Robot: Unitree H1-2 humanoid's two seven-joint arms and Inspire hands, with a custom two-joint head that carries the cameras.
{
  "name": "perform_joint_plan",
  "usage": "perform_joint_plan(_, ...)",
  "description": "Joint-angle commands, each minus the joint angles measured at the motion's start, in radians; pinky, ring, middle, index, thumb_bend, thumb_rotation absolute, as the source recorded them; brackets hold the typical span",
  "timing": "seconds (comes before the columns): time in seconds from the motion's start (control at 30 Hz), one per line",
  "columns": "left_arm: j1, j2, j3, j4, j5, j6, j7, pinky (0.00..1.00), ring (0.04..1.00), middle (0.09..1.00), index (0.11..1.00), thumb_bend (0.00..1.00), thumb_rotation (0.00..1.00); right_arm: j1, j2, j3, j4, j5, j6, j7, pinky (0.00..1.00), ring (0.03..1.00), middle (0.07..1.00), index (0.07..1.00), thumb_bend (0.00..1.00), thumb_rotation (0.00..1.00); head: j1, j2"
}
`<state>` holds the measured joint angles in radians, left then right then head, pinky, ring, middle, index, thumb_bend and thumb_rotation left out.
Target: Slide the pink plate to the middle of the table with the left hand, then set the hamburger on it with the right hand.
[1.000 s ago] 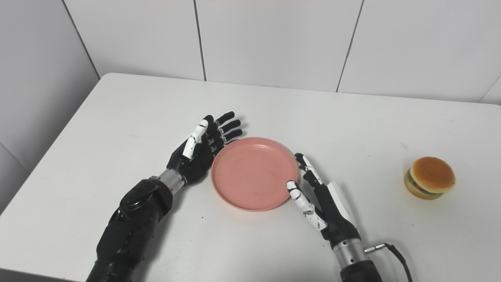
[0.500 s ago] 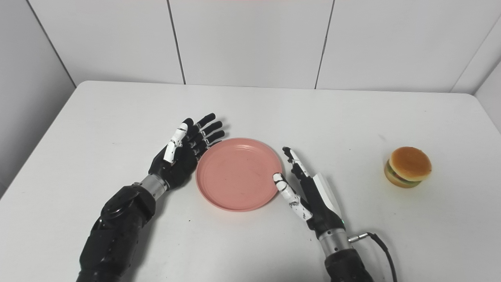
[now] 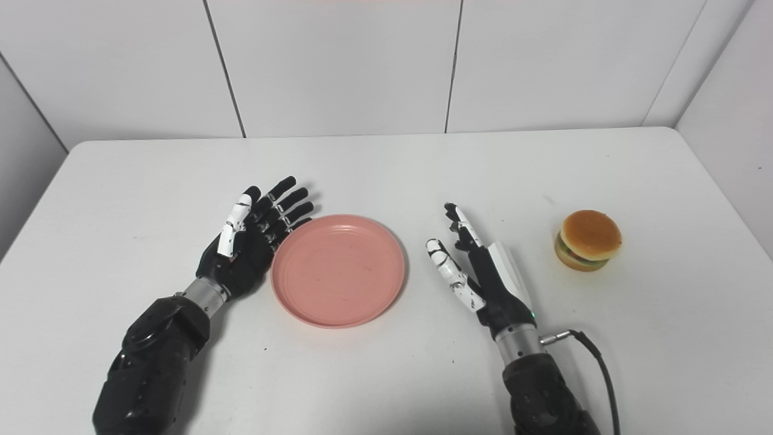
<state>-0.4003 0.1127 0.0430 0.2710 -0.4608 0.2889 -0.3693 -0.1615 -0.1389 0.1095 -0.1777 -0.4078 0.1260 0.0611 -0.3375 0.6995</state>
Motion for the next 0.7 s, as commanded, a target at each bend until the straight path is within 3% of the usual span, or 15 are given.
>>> perform_joint_plan(0.0, 0.059, 0.002, -0.002, 0.093, 0.022, 0.053, 0.018, 0.93, 0.92, 0.93, 0.923, 0.4, 1.0, -0.045, -0.012, -0.013, -0.063, -0.015, -0.014, -0.018, 0.87, 0.92, 0.937, 0.942, 0.3, 1.0, -0.027, -0.006)
perform_joint_plan(0.17, 0.051, 0.013, 0.005, 0.131, 0.017, 0.019, -0.016, 0.95, 0.934, 0.939, 0.929, 0.39, 1.0, -0.075, -0.026, -0.042, -0.117, 0.003, 0.026, 0.006, 0.89, 0.923, 0.95, 0.955, 0.32, 1.0, -0.073, -0.017)
perform_joint_plan(0.4, 0.035, 0.034, 0.021, 0.195, 0.008, -0.009, -0.059, 0.95, 0.936, 0.941, 0.931, 0.4, 1.0, -0.129, -0.06, -0.082, -0.191, -0.062, 0.092, 0.006, 0.91, 0.937, 0.943, 0.95, 0.33, 1.0, -0.159, -0.042)
perform_joint_plan(0.5, 0.025, 0.042, 0.029, 0.228, -0.005, -0.019, -0.086, 0.96, 0.942, 0.944, 0.933, 0.41, 1.0, -0.145, -0.067, -0.102, -0.204, -0.068, 0.095, 0.0, 0.87, 0.92, 0.935, 0.943, 0.37, 1.0, -0.184, -0.051)
perform_joint_plan(0.53, 0.021, 0.045, 0.031, 0.239, -0.008, -0.023, -0.095, 0.96, 0.943, 0.945, 0.934, 0.4, 1.0, -0.151, -0.074, -0.107, -0.209, -0.069, 0.093, 0.001, 0.81, 0.91, 0.935, 0.941, 0.38, 1.0, -0.19, -0.053)
perform_joint_plan(0.67, 0.01, 0.054, 0.041, 0.273, -0.014, -0.03, -0.113, 0.97, 0.943, 0.946, 0.938, 0.4, 1.0, -0.169, -0.098, -0.12, -0.199, -0.09, 0.056, -0.019, 0.82, 0.898, 0.918, 0.924, 0.35, 1.0, -0.215, -0.062)
